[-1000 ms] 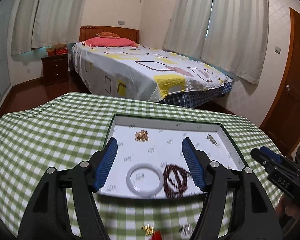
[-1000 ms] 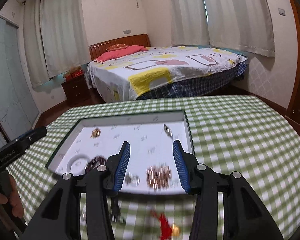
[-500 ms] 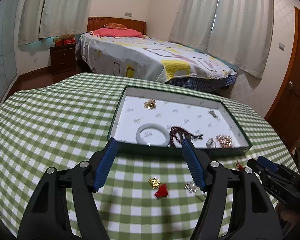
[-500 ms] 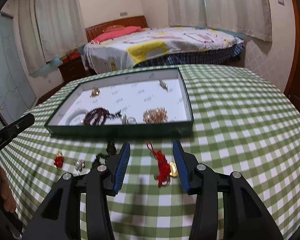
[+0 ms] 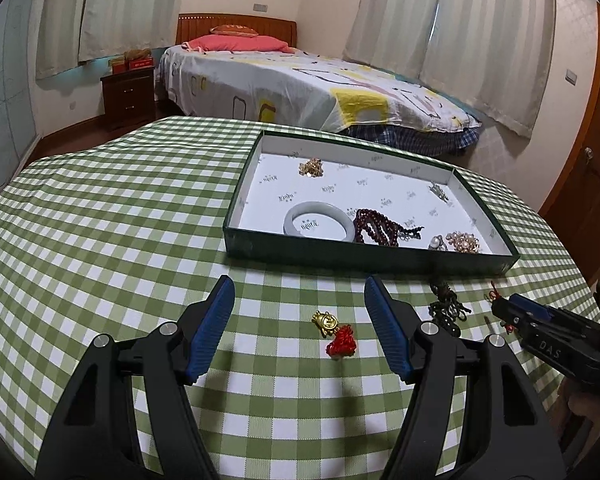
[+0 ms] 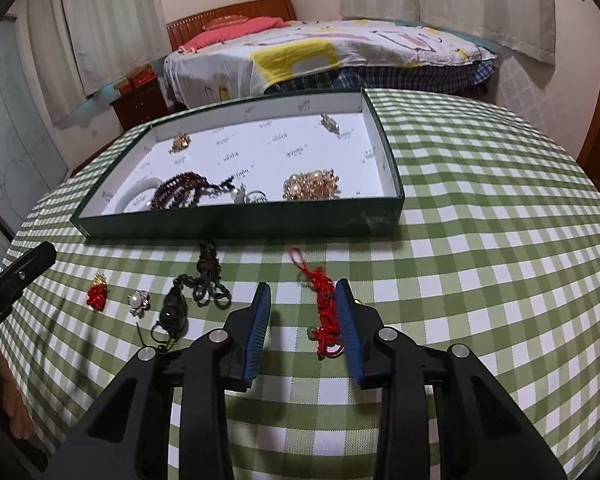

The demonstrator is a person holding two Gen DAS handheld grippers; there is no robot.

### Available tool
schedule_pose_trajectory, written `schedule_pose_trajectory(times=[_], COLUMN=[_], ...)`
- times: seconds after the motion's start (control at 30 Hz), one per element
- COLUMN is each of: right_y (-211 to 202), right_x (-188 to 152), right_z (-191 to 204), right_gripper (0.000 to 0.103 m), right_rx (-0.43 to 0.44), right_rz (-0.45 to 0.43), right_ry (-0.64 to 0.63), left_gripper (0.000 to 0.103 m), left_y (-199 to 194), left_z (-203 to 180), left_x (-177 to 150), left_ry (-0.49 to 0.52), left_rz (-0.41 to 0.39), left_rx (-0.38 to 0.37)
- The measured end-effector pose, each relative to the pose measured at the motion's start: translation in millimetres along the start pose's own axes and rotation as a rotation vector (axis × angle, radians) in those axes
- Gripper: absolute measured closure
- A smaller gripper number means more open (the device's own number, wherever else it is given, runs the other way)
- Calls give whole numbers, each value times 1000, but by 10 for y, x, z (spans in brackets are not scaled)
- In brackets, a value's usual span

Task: Organize jewelry
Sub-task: 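Grasp the red-and-gold charm with the left tool while the right tool grasps the red tassel knot, then carry the red charm into the tray and open the left tool while the right tool releases the tassel inside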

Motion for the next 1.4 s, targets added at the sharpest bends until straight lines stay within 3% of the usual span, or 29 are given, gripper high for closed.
schedule_pose_trajectory(times=[0.23,0.67,0.97,1.07,1.23,1.4], right_y=[-4,-251,-264,-256,-258,-269], right_x=[-11,-109,-172,-171,-170,-161], right_z=[-75,-157,-176,-157,-142,-117], right_gripper=[95,99,99,99,99,99], right_rx=[-27,-8,11,17,22,24], right_rz=[-3,-39,-33,-33,-37,-47], right_ry=[-3,7,18,17,16,12], left_gripper=[37,38,69,84,92,93], left_y=[55,177,380,402,417,369], left_z=[-58,-201,-311,-317,-300,-274], left_x=[-35,-153,-256,-274,-283,-264], left_ry=[4,31,48,50,36,25], left_rz=[23,65,165,180,189,165], left_rx=[-8,-11,-48,-62,-85,-91])
Point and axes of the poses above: each gripper's, at about its wrist camera, not at the fingertips, and y roughly the way its jaws point, z to its left, x to its top, the point moved 6 cm from there along y, roughly the way its jaws point, and after that the axes turned 4 degrees about z, right-handed, at the moved point
